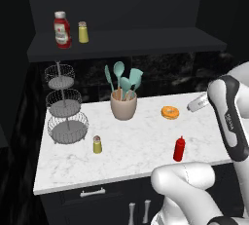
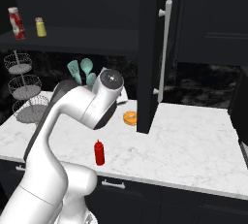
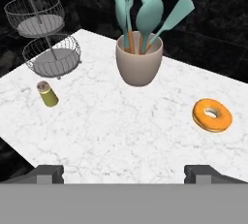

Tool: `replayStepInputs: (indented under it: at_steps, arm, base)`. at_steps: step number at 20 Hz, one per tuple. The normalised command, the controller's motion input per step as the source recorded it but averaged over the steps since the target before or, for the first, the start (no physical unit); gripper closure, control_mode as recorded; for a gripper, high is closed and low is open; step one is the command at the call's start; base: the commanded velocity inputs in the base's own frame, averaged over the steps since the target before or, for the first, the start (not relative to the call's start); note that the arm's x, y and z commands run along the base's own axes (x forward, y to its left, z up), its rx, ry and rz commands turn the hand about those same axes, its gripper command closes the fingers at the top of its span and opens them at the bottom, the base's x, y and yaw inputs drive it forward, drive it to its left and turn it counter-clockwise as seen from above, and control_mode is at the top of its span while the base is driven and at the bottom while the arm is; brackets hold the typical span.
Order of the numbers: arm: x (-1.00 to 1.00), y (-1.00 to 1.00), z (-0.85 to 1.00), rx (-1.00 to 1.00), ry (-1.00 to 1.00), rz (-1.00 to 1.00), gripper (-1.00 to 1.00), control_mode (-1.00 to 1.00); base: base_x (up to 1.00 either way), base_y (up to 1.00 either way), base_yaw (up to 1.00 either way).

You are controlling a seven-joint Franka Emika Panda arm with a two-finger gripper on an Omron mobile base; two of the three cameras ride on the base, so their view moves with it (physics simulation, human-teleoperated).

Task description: Put the shaker and condiment bottle from the counter next to their counterparts in the cabinet.

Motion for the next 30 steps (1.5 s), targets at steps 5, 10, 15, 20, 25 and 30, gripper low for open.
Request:
replayStepInputs:
  at_steps: [5,10,15,20,25,30]
  arm:
    - [0.0,0.0,-0.43,0.0,0.0,0.0,-1.0,-1.0]
    - [-0.05,-0.03,-0.17,0.05,-0.02,0.0,-1.0,-1.0]
    - [-0.04,-0.1,-0.2,0.06,-0.02,0.0,-1.0,-1.0]
    - [-0.02,-0.02,-0.28,0.02,0.0,0.0,-1.0,-1.0]
    - [-0.01,-0.09,-0.32,0.03,-0.02,0.0,-1.0,-1.0]
    - [-0.06,-0.35,-0.17,0.07,-0.07,0.01,-1.0,-1.0]
  base:
    - [0.0,0.0,0.0]
    - [0.0,0.0,0.0]
    - [0.0,0.0,0.0]
    - [0.0,0.0,0.0]
    - [0.0,0.0,0.0]
    - [0.0,0.0,0.0]
